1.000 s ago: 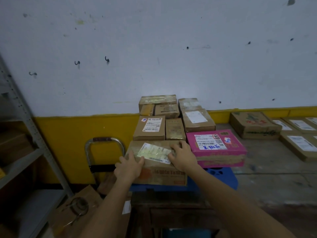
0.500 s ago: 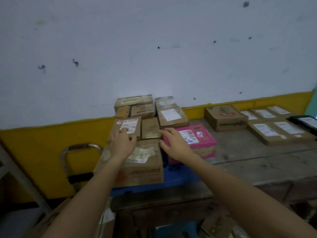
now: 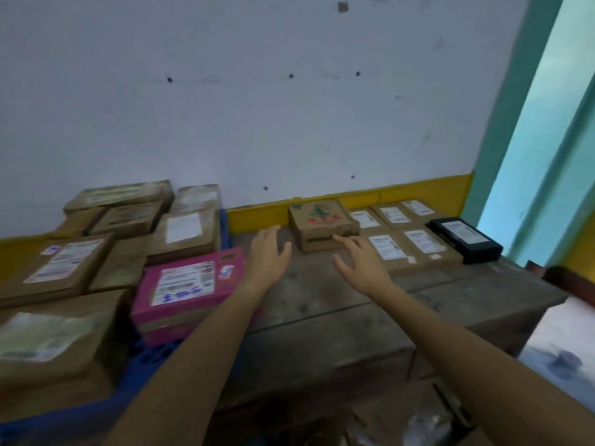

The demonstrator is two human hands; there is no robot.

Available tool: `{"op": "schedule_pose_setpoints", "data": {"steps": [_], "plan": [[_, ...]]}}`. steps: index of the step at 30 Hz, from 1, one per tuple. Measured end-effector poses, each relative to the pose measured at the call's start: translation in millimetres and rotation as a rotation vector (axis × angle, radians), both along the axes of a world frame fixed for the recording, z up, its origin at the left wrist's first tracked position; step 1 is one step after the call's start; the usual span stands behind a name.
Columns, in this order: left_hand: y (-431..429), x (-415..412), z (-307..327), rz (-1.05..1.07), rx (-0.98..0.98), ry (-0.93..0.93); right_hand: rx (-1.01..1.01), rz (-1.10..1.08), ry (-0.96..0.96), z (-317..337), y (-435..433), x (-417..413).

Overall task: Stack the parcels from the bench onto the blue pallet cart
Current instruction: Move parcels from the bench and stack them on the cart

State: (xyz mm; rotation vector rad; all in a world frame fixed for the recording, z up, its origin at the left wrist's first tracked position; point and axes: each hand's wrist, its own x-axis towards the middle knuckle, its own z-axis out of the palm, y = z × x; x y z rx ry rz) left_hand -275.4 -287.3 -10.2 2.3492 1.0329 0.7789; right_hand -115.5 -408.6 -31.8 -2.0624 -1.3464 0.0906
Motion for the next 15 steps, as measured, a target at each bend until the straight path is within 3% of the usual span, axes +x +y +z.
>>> {"op": "schedule_pose_setpoints", "data": {"steps": [8, 15], "plan": [[-20.5, 147.5, -51.9, -0.036, -0.268, 0.136, -0.084, -0.193, 0.151, -57.3, -36.2, 136.5], [31.6, 210.6, -88.6, 0.01, -0.436, 0.189, -0.124, -0.253, 0.302, -92.0, 1.1, 200.2]]}}
